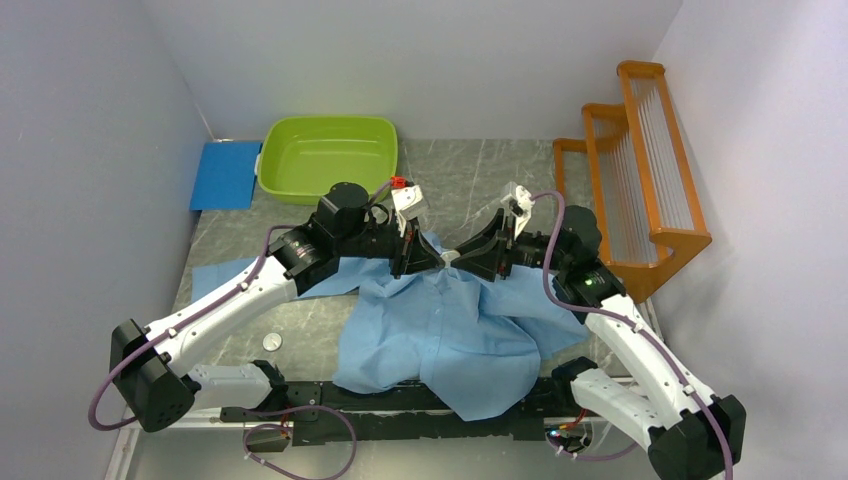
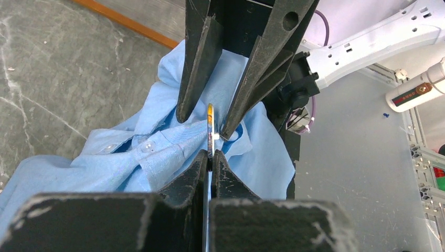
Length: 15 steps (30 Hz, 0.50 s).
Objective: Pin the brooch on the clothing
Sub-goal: Pin the brooch to the clothes.
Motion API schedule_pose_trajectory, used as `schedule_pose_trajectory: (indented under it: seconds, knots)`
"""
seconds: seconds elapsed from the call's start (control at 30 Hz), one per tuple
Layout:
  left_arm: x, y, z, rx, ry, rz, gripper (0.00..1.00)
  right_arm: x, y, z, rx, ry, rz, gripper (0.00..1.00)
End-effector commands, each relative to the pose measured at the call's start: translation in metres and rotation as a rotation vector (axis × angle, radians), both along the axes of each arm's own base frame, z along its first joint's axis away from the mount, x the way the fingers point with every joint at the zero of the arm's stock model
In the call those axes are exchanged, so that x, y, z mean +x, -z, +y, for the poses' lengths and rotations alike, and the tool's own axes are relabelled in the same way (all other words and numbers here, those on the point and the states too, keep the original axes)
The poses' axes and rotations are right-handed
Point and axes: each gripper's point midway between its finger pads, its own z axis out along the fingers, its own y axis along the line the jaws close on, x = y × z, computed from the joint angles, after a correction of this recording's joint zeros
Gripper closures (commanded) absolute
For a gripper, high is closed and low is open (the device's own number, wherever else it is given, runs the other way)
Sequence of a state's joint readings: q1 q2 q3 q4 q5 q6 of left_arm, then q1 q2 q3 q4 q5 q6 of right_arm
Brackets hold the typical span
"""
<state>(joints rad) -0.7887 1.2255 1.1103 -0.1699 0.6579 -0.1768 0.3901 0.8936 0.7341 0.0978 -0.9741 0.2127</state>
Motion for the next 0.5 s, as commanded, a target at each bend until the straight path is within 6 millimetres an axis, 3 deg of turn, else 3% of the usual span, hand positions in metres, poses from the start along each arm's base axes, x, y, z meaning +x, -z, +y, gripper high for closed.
schedule_pose_trajectory:
  seconds: [0.0,0.47]
  knots:
    - [-0.009,-0.031,0.002,-0.072,0.034,-0.067,0.97,0.006,-0.013,0.001,0.008,0.018,-0.042,0.63]
    - [-0.007,-0.033,0.0,-0.076,0.036,-0.064,0.97,0.025,-0.008,-0.002,-0.019,0.115,0.007,0.66]
